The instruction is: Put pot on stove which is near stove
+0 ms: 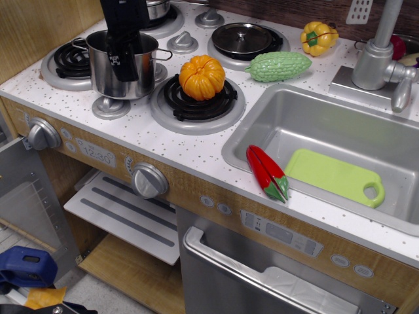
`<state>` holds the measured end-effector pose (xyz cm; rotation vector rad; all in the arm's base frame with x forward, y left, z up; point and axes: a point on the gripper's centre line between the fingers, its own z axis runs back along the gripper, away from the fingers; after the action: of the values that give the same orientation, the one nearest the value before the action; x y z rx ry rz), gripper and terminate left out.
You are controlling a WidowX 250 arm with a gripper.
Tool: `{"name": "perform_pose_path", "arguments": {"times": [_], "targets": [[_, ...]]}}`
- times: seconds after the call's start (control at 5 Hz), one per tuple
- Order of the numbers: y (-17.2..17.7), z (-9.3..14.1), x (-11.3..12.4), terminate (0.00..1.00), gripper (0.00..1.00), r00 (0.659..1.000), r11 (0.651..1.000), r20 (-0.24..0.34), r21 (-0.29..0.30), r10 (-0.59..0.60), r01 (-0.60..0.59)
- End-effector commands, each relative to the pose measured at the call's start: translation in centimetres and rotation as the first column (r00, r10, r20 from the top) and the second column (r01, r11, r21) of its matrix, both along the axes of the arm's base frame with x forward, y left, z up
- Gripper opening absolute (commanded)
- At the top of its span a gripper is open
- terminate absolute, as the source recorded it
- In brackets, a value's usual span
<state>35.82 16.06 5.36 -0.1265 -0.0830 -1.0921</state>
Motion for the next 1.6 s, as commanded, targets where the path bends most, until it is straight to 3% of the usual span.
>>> {"name": "perform_pose_path", "arguments": {"times": [0.0,0.2,0.8,1.4], "targets": [[0.8,3.1,0.1,0.0,0.0,0.996,0.999,0.091,0.054,-0.004,-0.001],[0.8,3.0,0.1,0.0,0.0,0.989,0.994,0.143,0.106,-0.025,0.01],[2.4,5.5,0.4,0.0,0.0,0.978,0.969,0.165,0.23,-0.129,0.089],[5.4,5.7,0.6,0.0,0.0,0.952,0.964,0.221,0.207,-0.21,0.164]]}}
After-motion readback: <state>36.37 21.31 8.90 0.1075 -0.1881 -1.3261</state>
